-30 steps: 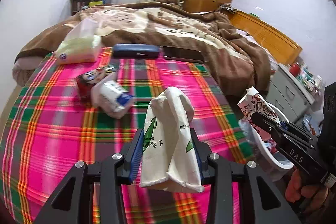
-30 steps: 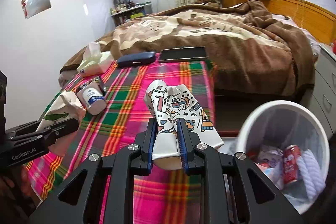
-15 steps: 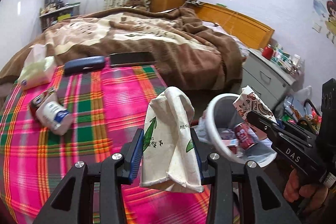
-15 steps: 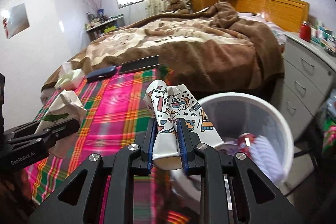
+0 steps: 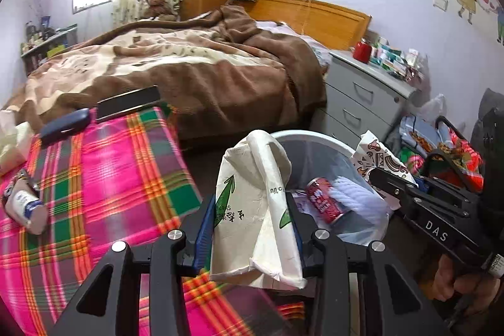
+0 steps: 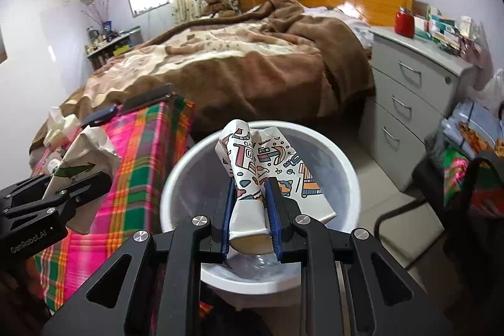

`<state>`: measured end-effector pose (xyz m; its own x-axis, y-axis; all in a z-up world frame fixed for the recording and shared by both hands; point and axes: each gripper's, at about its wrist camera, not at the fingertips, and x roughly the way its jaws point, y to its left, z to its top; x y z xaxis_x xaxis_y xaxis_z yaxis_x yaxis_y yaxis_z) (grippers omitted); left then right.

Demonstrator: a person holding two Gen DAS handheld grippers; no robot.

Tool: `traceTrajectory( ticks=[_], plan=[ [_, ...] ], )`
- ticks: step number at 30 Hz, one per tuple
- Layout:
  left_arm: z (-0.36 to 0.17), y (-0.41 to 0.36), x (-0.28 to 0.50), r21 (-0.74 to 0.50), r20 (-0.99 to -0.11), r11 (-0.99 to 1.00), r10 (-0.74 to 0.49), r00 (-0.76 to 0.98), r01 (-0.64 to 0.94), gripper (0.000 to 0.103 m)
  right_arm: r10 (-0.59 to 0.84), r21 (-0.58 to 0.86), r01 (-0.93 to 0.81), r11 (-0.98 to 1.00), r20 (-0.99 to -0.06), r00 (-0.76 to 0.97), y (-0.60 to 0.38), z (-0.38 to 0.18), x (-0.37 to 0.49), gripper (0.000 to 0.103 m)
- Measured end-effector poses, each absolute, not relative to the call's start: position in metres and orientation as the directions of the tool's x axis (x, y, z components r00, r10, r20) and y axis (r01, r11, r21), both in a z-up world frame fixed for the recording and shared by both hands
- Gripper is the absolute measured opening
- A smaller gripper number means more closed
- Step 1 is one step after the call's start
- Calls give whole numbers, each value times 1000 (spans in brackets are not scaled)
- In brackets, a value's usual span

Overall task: Collect trash
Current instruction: 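Carry the paper bag and paper cup over the wastebasket, then open both grippers to drop the bag and cup into the wastebasket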

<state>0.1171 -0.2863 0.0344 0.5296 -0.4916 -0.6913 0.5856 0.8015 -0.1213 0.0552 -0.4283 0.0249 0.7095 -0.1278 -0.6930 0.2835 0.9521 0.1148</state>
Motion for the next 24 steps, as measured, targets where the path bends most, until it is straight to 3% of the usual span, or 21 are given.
traceTrajectory(
  ticks=[15,18,20,22,24],
  plan=[
    [-2,-345,123,-87,-752,767,-470,463,636,41,-135,100,318,943,-759,637,-450,2,55,22],
    [-5,-347,125,-98,-755,763,-475,451,639,46,-129,95,312,945,-770,625,-451,-1,58,22],
    [-6,-347,126,-86,-757,766,-466,458,637,49,-141,81,319,944,-775,616,-451,-3,59,32],
    [-5,-345,127,-98,-755,768,-472,456,633,57,-144,79,322,943,-776,614,-452,-4,59,50],
    [-5,-343,128,-116,-753,769,-481,449,629,66,-138,88,323,942,-776,616,-453,-4,57,50]
  ],
)
